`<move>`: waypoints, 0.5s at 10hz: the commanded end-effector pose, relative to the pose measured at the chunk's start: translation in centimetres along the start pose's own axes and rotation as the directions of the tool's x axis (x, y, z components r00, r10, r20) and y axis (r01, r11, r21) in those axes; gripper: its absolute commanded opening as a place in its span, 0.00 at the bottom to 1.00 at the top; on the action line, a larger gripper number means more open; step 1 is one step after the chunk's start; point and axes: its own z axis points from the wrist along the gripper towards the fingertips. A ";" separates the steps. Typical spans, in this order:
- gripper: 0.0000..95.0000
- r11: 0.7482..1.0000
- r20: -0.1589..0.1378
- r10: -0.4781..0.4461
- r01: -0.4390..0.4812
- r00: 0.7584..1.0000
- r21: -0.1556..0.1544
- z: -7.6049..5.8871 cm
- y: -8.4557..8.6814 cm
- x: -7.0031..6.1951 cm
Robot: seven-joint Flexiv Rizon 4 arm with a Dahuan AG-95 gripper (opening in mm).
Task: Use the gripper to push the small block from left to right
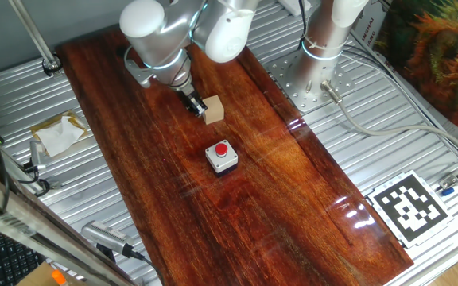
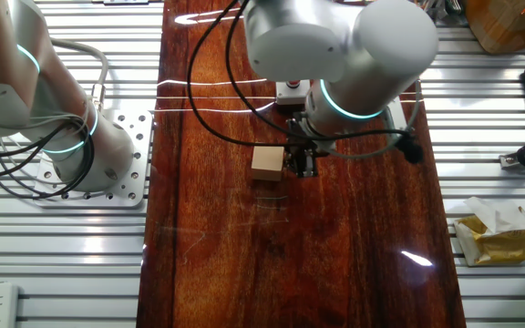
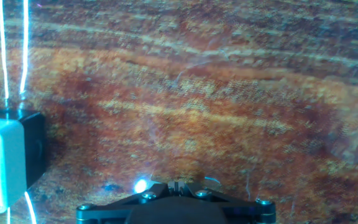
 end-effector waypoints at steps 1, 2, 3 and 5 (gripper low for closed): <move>0.00 1.000 -0.003 0.002 -0.002 1.000 -0.004 0.1 0.0 -0.1; 0.00 1.000 -0.003 0.002 -0.002 1.000 -0.004 0.1 0.0 -0.1; 0.00 1.000 -0.003 0.001 -0.001 1.000 -0.004 0.1 0.0 -0.1; 0.00 1.000 -0.003 0.001 -0.001 1.000 -0.004 0.1 0.0 -0.1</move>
